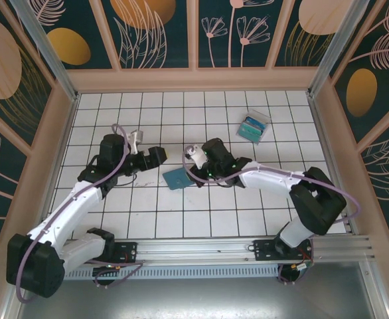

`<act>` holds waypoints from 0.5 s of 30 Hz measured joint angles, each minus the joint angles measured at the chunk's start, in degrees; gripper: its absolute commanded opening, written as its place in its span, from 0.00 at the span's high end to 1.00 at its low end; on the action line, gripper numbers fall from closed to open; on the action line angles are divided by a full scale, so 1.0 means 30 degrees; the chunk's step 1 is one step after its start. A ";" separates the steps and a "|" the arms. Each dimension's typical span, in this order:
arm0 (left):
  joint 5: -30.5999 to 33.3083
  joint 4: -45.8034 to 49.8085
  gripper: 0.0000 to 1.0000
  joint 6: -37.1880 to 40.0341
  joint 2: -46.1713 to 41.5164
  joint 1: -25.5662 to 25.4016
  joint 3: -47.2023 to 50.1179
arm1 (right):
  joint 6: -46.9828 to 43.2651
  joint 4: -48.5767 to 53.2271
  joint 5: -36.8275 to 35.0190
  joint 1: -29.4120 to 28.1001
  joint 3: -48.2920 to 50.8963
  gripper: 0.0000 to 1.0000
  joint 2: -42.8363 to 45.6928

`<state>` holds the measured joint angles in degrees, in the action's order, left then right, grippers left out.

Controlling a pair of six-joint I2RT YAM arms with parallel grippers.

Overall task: Put the credit cards into the card holder
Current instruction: Pick up the card holder from the bottom-center of the table.

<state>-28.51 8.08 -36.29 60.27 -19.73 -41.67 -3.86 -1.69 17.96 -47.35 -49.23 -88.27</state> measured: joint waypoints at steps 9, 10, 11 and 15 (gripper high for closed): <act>-0.2426 -0.2514 0.01 0.8298 0.0160 -0.0248 0.0342 | -0.4036 -0.1384 0.1384 0.0663 0.3096 1.00 0.3876; -0.2528 -0.2310 0.01 0.9522 0.0226 -0.0299 0.0342 | -0.4211 -0.1435 0.1683 0.0947 0.3089 1.00 0.4131; -0.2572 -0.2047 0.01 1.1198 0.0335 -0.0313 0.0328 | -0.4466 -0.1443 0.2033 0.1282 0.3089 1.00 0.4422; -0.2776 -0.0729 0.02 1.6196 0.1559 -0.0488 0.0051 | -0.5625 -0.0889 0.2834 0.1872 0.2783 1.00 0.4728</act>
<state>-36.84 5.89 12.29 64.95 -21.19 -41.52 -20.73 -4.36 26.46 -41.74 -40.88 -74.08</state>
